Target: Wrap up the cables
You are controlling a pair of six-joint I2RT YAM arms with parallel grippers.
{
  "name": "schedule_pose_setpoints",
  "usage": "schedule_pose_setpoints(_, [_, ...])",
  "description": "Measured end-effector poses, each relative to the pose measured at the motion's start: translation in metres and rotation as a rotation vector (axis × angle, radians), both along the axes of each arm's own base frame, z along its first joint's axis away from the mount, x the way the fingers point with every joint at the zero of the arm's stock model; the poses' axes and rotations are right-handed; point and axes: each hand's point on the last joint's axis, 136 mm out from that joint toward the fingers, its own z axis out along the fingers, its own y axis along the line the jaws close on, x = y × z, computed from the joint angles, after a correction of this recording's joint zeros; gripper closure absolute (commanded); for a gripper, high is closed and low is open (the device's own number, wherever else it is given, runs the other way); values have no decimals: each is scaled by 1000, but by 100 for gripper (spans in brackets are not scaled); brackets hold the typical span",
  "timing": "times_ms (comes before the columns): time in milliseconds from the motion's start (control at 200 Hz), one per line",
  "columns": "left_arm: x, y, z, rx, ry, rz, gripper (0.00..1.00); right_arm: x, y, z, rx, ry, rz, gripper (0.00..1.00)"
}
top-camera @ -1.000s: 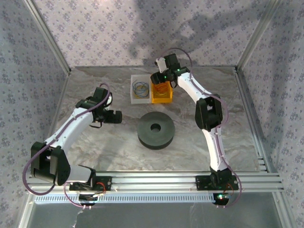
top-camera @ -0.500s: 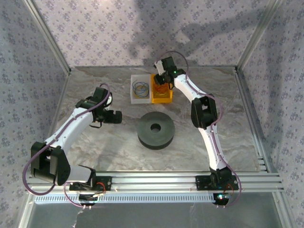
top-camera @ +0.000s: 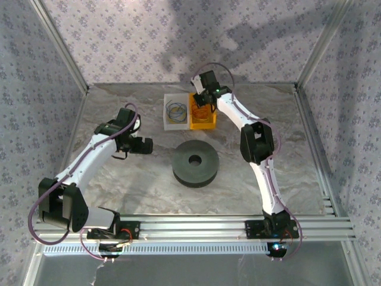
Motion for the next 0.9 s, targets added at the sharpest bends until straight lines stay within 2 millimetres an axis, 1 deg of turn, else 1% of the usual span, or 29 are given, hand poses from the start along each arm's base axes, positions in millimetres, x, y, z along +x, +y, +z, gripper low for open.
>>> schedule_pose_setpoints(60, [0,0,0,0,1,0,0,-6,-2,17,-14,-26,0,100])
schedule_pose_setpoints(240, [-1,-2,1,-11,1,-4,0,-27,-12,79,-35,-128,-2,100])
schedule_pose_setpoints(345, [-1,-3,4,-22,-7,-7,0,-41,-19,104,-31,-170,-6,100])
schedule_pose_setpoints(415, [-1,-4,7,-32,-16,-10,0,-51,-25,114,-28,-181,-10,100])
schedule_pose_setpoints(485, [-2,-5,10,-42,-25,-12,0,-61,-29,119,-17,-181,-11,100])
schedule_pose_setpoints(580, [-2,-10,14,-69,-38,-21,0,-76,-33,121,17,-159,-5,100])
schedule_pose_setpoints(650, [-1,-16,19,-107,-54,-30,0,-91,-34,122,59,-134,-3,100])
schedule_pose_setpoints(775, [2,-35,37,-222,-117,-60,0,-117,-36,129,151,-93,-11,100])
schedule_pose_setpoints(899, [4,-66,56,-376,-185,-122,2,-141,-36,140,266,-60,-25,100])
